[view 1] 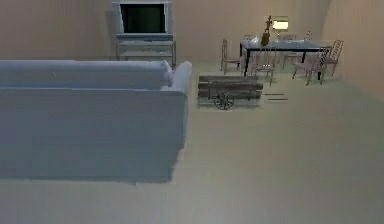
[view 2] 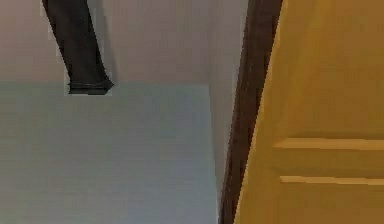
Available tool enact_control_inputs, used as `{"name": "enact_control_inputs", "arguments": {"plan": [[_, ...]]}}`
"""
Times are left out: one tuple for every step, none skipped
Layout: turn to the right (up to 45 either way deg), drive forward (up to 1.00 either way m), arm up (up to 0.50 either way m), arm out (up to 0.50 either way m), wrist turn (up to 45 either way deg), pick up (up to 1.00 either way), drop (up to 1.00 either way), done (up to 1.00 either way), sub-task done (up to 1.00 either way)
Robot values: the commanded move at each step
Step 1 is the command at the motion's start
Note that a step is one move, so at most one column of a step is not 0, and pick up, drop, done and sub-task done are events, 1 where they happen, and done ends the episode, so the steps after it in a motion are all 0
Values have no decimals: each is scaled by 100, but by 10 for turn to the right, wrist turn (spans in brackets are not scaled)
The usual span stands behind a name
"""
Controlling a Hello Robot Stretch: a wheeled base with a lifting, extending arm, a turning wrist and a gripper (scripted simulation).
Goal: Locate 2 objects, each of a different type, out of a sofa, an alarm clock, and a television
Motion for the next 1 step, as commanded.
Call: {"name": "enact_control_inputs", "arguments": {"plan": [[-120,0,0,0,0,0,0,0,0]]}}
